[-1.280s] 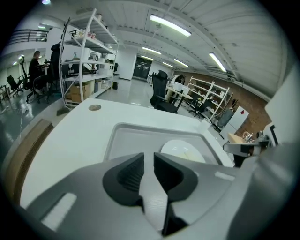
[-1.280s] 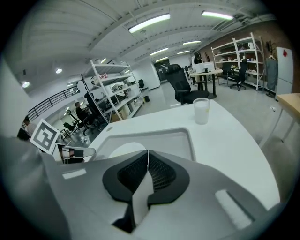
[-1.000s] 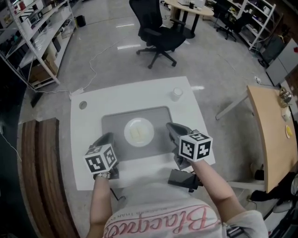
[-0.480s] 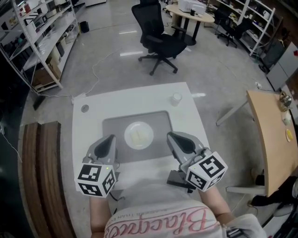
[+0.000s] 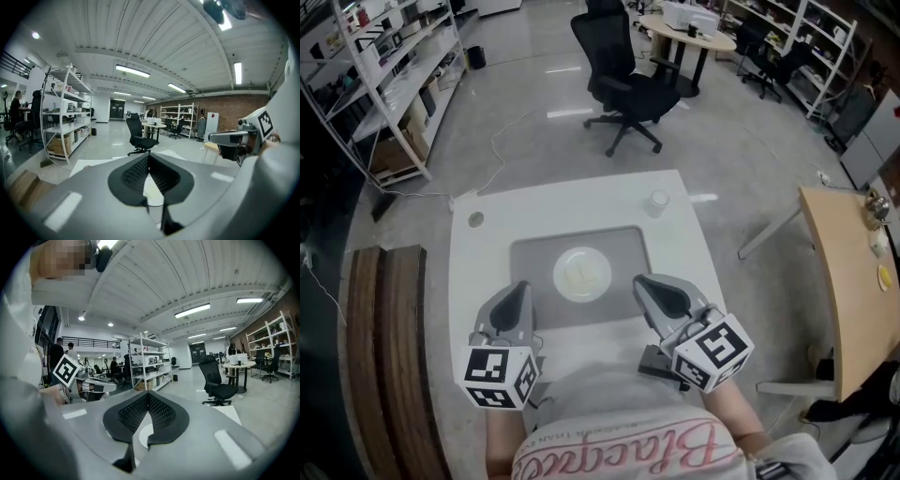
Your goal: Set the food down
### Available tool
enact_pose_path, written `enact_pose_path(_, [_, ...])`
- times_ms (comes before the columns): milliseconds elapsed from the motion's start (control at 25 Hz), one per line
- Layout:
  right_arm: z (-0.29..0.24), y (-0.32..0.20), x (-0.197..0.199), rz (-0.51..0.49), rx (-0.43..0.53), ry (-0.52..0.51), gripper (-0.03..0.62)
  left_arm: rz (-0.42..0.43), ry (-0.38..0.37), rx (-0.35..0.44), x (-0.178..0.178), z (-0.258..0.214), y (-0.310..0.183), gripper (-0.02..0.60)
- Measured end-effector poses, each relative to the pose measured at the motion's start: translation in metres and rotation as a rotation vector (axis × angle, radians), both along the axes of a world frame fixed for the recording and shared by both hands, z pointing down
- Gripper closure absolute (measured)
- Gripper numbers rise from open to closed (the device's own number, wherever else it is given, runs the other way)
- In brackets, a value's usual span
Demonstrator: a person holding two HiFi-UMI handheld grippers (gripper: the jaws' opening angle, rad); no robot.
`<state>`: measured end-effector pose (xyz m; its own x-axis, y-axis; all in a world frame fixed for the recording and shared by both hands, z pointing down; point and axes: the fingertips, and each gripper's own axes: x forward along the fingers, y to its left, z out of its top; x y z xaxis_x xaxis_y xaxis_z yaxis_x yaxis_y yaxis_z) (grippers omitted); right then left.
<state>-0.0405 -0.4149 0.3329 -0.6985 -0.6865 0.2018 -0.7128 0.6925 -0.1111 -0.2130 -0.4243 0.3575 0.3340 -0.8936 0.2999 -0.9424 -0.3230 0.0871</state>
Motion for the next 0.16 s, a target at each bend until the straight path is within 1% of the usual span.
enact_pose_path(160, [0.0026,0.0030,0.0020,0.007,0.003,0.023,0.592,-0.016,0.018,0.000,-0.0013,0.0010,0.0033,0.581])
